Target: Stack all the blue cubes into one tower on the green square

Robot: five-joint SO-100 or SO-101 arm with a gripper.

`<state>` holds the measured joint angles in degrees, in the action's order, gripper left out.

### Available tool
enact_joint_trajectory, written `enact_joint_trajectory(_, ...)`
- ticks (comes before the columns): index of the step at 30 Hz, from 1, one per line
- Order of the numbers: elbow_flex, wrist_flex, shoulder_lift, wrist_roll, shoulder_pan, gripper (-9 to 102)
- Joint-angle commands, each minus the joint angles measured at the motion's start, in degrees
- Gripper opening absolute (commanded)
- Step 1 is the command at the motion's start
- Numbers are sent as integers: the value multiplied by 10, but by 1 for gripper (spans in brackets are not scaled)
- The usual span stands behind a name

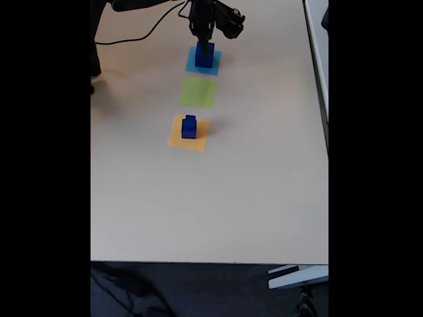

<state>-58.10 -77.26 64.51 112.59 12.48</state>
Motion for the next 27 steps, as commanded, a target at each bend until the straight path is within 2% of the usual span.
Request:
enact_joint_trajectory(1,21,-4,-1,2,5,26)
enact_joint_trajectory(27,14,13,-17,-21,-2,23)
